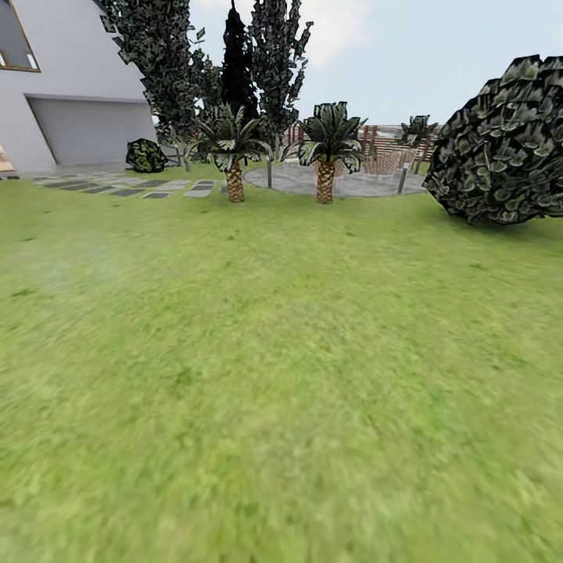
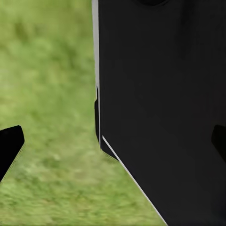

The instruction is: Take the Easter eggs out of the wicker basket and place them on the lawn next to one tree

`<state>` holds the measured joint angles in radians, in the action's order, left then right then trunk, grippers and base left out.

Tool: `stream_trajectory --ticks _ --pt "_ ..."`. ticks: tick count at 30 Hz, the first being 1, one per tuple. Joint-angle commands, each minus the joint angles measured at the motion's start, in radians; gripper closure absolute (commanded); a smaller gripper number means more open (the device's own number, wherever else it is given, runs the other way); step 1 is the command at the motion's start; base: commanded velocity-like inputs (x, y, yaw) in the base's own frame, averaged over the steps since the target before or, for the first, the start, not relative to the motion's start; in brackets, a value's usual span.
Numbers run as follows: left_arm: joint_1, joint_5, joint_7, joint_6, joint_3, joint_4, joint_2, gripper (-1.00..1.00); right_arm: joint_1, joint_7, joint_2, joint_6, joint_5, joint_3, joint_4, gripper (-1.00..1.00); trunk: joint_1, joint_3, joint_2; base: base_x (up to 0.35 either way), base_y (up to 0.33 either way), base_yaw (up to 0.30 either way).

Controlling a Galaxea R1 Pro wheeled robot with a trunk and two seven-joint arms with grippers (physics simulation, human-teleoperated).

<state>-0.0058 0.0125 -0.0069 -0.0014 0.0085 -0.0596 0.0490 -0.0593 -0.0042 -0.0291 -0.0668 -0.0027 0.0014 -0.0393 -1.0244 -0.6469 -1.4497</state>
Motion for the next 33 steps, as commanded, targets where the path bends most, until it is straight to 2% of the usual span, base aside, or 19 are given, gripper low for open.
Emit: stream_trajectory --ticks 1,33 --pt "0.0 0.001 -0.001 0.0 0.001 0.0 0.0 -1.0 -0.001 0.0 0.0 -0.004 0.0 0.0 0.001 -1.0 -0.001 -0.001 0.0 0.343 0.0 0.0" --pt "0.0 0.001 -0.001 0.0 0.001 0.001 0.0 -1.0 -0.001 0.005 0.004 -0.002 0.003 0.0 0.0 -1.0 -0.001 -0.001 0.0 0.343 0.0 0.0"
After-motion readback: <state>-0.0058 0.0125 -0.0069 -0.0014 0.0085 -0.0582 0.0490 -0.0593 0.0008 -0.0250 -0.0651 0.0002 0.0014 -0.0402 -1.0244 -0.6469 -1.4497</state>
